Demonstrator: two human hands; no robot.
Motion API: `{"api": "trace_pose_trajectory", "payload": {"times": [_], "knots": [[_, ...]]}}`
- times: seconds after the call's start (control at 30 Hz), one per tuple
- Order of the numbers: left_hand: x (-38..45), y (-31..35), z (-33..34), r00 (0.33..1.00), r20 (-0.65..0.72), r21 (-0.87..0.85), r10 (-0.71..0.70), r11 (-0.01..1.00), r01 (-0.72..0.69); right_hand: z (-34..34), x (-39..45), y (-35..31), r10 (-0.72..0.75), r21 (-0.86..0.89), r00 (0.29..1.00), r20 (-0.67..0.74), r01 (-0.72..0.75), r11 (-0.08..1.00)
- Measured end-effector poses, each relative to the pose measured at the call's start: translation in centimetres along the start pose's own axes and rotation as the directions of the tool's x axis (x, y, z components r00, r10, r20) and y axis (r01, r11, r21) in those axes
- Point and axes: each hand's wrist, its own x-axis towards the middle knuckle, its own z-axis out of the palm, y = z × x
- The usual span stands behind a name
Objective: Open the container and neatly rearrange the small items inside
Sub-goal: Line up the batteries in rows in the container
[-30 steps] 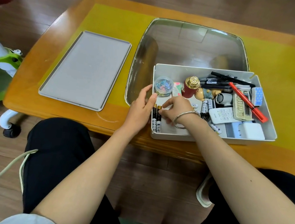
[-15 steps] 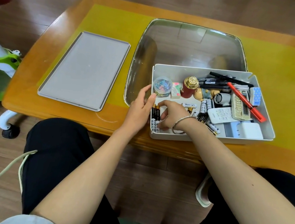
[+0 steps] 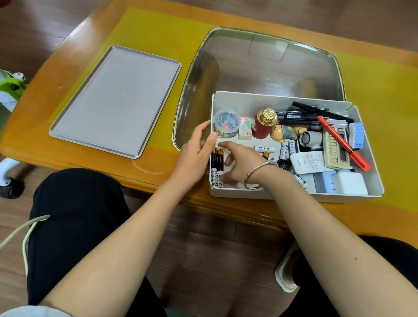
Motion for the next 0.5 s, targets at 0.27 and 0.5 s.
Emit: {"api": "trace_pose_trajectory", "payload": {"times": [0.27,0.5], "knots": [[-0.2,0.3,0.2,1.0,0.005,-0.042,-0.013,0.999,0.013,-3.8,-3.1,4.3,0.228,0.112,0.914,-0.337,-0.201,0.973],[-0.1,0.3,0.1,0.999,0.018,-0.063,-0.033,0.997,0.034,-3.9,-3.5,4.5,0.263,-0.159,0.895,-0.361,-0.337,0.928]]}}
